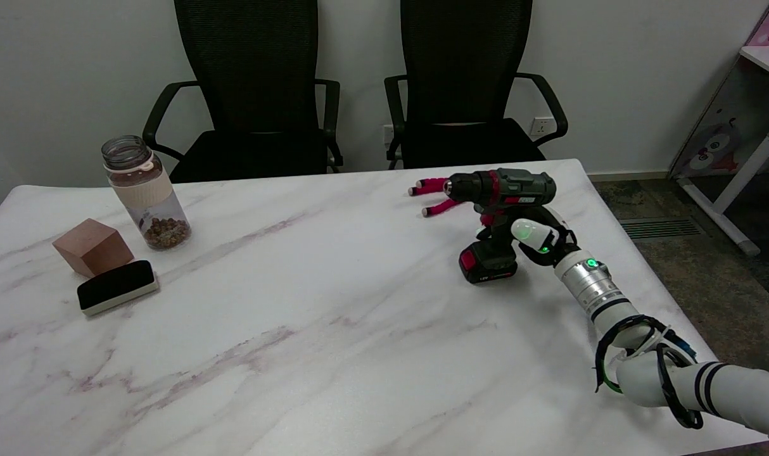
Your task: Pick up the power screwdriver.
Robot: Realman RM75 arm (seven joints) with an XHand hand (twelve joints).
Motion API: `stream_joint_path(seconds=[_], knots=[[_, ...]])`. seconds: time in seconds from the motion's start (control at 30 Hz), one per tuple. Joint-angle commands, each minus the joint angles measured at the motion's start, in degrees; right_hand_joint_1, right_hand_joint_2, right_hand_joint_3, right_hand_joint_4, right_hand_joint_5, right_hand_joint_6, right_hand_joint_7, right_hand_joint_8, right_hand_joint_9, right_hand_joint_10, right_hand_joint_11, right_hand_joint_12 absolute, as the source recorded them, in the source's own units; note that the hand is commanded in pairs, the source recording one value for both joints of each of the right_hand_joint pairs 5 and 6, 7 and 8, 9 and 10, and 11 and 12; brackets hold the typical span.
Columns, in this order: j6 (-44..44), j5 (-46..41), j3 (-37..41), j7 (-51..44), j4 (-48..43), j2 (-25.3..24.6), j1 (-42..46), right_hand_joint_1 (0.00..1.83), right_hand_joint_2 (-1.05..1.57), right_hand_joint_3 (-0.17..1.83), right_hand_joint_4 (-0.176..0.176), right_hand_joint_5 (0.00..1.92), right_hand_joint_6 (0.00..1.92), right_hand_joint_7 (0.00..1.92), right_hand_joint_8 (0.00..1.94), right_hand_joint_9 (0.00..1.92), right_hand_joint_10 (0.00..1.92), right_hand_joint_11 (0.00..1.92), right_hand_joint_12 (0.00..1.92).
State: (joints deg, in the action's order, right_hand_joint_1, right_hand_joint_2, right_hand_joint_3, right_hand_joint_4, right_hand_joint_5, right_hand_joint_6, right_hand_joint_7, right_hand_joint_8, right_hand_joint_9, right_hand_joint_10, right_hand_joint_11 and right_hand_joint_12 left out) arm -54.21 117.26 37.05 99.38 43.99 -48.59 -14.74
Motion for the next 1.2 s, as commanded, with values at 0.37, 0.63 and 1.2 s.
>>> stream_joint_path(seconds=[0.37,0.63,1.2], knots=[[1.56,0.16,-0.31,2.57,0.05,-0.10,-0.11,1.00,-0.15,0.93,0.124,0.34,0.34,0.34,0.34,0.55,0.55,1.08,1.08],[1.18,0.16,-0.31,2.57,0.05,-0.10,-0.20,0.98,-0.14,0.97,0.125,0.36,0.36,0.36,0.36,0.42,0.42,0.46,0.46],[-3.36,0.16,-0.31,2.57,0.13,-0.10,0.06,0.97,-0.22,1.03,0.124,0.39,0.39,0.39,0.39,0.33,0.33,0.39,0.39]])
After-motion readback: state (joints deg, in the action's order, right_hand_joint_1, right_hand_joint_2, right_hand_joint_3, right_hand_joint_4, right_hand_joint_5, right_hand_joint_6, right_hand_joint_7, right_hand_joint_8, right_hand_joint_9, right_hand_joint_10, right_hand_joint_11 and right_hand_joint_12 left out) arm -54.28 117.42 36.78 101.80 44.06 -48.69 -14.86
